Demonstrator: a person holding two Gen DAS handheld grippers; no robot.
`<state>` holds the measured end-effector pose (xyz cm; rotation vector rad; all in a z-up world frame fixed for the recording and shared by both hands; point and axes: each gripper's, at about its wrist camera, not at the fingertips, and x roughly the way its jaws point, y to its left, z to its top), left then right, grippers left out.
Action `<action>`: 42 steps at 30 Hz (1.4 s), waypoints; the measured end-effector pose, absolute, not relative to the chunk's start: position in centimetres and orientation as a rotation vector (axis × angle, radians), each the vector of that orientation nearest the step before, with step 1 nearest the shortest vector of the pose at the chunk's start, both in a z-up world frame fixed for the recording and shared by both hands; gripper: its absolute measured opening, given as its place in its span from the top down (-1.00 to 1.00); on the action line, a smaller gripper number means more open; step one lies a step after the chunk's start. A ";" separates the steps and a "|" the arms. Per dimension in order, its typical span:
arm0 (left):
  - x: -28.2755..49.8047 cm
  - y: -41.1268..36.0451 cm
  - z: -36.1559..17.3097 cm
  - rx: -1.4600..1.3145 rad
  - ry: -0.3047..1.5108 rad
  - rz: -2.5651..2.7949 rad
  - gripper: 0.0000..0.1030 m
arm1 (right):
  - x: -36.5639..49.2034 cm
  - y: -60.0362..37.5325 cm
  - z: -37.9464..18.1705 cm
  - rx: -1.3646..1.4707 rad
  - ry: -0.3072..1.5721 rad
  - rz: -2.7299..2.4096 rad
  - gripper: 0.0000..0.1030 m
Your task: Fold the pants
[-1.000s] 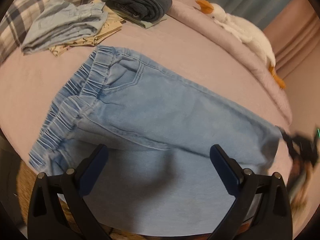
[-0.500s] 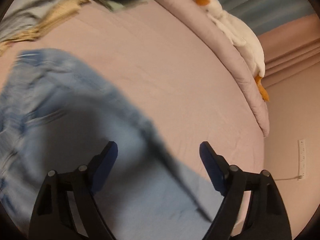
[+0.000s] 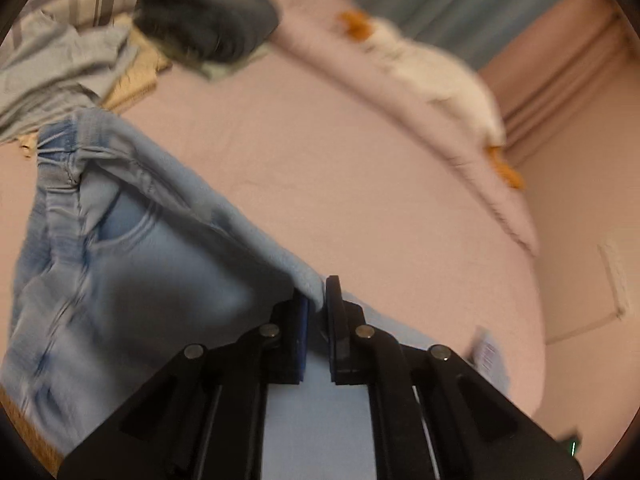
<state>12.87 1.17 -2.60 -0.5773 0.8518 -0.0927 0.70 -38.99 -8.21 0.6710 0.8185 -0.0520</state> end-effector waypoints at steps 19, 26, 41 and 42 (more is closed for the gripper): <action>-0.6 7.4 -8.9 -0.733 0.925 0.066 0.20 | -0.6 -40.6 -9.5 0.586 0.874 -0.246 0.89; -0.1 9.4 -7.5 -0.777 0.865 0.026 0.81 | -0.3 -40.5 -9.4 0.582 0.879 -0.248 0.90; -0.3 9.8 -11.1 -0.702 1.054 0.068 0.71 | 1.7 -35.7 -7.7 0.051 0.923 -0.439 -0.04; -0.3 9.9 -11.2 -0.704 1.052 0.065 0.71 | 1.9 -35.1 -7.5 0.014 0.904 -0.433 -0.04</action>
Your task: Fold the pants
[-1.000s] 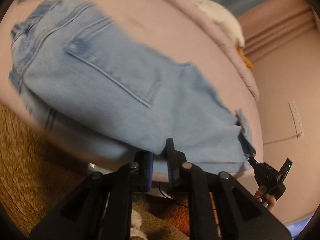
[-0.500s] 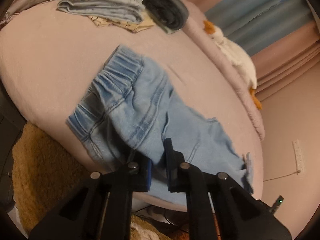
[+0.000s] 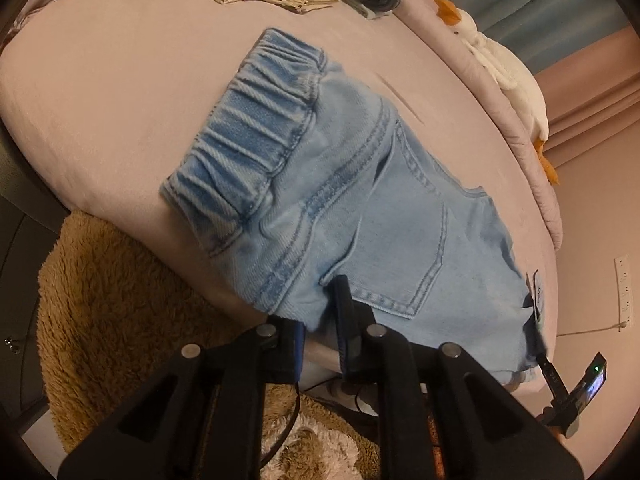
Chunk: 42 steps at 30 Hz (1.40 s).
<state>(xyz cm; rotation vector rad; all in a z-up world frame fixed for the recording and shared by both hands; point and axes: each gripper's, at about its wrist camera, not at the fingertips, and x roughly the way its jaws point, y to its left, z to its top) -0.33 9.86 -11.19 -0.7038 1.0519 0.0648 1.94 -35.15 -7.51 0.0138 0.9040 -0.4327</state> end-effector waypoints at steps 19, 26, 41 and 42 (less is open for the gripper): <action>-0.5 10.8 -11.6 -0.724 1.062 0.046 0.70 | 4.0 -41.5 -3.9 0.341 0.696 -0.414 0.95; -0.3 11.0 -11.4 -0.721 1.073 0.025 0.69 | 1.2 -47.6 -8.9 0.590 0.817 -0.433 0.95; -0.5 11.5 -9.6 -0.739 1.016 -0.005 0.64 | -1.6 -50.1 -9.5 0.723 0.784 -0.440 0.75; -0.6 11.7 -9.6 -0.746 1.008 -0.016 0.65 | -1.7 -50.2 -9.6 0.734 0.782 -0.432 0.75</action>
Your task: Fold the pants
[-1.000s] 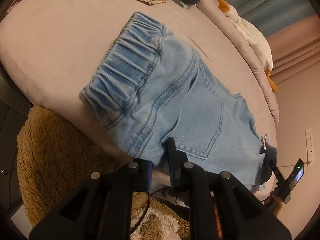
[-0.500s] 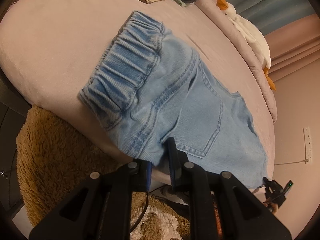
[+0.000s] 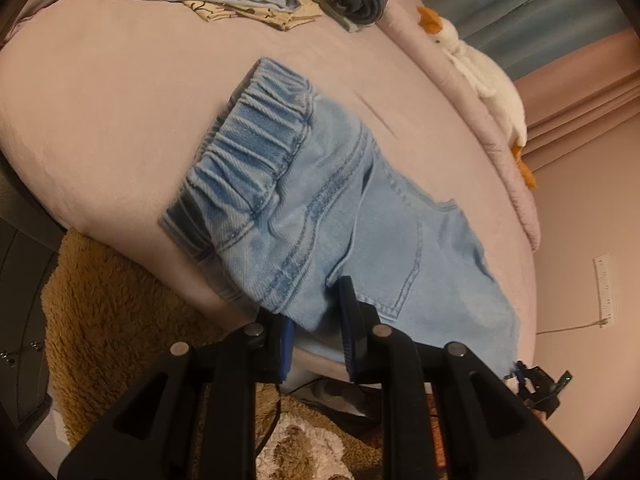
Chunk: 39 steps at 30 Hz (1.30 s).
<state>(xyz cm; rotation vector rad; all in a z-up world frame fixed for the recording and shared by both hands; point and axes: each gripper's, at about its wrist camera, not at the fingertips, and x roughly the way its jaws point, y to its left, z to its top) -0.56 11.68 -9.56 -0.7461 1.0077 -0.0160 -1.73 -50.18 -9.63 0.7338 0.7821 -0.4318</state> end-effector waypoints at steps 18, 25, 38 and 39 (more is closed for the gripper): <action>0.0 11.6 -11.2 -0.688 1.087 0.063 0.69 | -1.2 -49.8 -11.1 0.693 0.829 -0.480 0.92; -1.2 11.9 -9.2 -0.650 1.078 0.051 0.20 | 0.3 -48.3 -9.4 0.529 0.926 -0.547 0.87; 2.1 14.8 -6.2 -0.593 0.901 0.105 -0.39 | 9.6 -28.5 -4.4 0.238 0.953 0.109 0.06; 2.6 15.0 -6.4 -0.593 0.908 0.111 -0.39 | 10.7 -26.4 -4.7 0.222 0.974 0.179 0.06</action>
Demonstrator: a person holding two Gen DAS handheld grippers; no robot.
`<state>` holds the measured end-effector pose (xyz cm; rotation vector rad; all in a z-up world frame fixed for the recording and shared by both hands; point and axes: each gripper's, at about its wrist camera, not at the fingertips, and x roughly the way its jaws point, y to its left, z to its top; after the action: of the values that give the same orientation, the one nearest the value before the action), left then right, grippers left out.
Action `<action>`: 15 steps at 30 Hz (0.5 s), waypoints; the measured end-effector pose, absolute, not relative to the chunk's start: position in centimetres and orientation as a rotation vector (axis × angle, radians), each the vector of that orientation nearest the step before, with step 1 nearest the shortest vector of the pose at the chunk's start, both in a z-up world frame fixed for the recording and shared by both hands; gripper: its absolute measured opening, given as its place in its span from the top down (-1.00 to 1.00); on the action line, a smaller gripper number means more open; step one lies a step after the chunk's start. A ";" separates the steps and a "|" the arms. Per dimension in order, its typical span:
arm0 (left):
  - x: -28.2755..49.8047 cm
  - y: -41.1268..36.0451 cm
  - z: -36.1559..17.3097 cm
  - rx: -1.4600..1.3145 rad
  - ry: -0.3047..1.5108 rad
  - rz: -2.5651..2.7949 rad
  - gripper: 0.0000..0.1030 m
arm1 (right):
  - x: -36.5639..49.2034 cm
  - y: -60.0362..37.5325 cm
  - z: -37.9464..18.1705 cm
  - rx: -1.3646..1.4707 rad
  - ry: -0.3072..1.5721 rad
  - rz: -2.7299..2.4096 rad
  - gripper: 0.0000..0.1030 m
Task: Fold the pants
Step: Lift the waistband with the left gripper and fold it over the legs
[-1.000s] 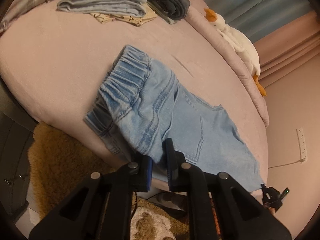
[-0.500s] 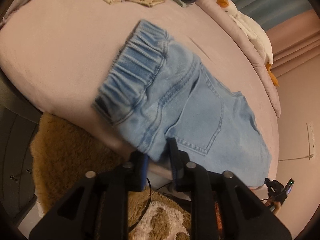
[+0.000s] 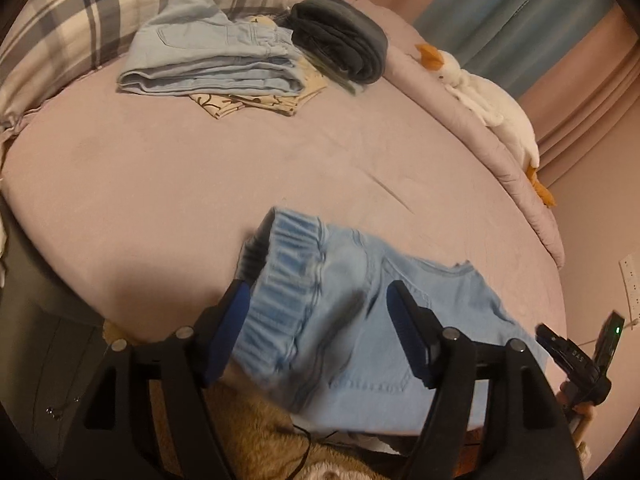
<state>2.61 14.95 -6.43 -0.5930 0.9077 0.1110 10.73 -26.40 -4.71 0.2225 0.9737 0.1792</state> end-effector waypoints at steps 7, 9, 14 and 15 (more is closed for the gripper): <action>4.4 15.7 -9.0 -0.638 0.973 0.061 0.12 | 16.9 -14.8 -6.7 0.095 1.080 0.402 0.06; 3.8 15.7 -9.0 -0.635 0.979 0.064 0.27 | 18.2 -13.1 -7.9 0.098 1.136 0.442 0.06; 2.6 15.2 -9.6 -0.576 1.003 0.101 0.29 | 18.7 -10.7 -10.3 0.026 1.216 0.466 0.06; 2.6 15.3 -9.7 -0.576 1.003 0.102 0.30 | 18.4 -11.0 -10.4 0.025 1.226 0.477 0.06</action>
<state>2.57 15.25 -9.70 -0.5761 1.0032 0.1022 18.43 -11.04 -10.44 0.0253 1.2257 0.4766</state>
